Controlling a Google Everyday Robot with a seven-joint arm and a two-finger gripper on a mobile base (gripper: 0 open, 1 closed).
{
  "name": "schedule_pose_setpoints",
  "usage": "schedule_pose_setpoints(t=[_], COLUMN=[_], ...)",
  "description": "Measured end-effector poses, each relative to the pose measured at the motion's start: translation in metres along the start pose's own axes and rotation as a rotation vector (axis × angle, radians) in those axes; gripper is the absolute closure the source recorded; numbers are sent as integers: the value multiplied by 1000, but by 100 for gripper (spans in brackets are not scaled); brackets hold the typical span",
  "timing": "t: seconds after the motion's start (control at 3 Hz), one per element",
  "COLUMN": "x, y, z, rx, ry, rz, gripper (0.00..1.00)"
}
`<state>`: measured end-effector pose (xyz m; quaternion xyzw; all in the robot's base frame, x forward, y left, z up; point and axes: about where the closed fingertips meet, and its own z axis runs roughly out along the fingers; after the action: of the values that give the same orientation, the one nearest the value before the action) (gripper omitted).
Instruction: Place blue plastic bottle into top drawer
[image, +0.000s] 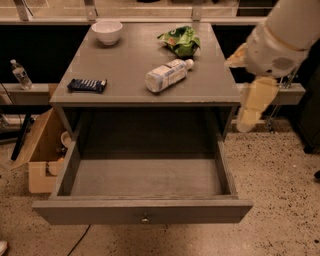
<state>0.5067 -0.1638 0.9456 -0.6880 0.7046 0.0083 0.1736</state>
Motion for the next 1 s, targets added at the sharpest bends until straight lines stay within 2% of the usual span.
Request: schedule_pose_setpoints(t=[0.33, 0.67, 1.0], x=[-25, -25, -39], y=[-30, -30, -59], z=[38, 38, 49], rx=[-43, -43, -11], ry=[-58, -58, -74], rz=[-112, -112, -211], gripper=[0, 0, 0])
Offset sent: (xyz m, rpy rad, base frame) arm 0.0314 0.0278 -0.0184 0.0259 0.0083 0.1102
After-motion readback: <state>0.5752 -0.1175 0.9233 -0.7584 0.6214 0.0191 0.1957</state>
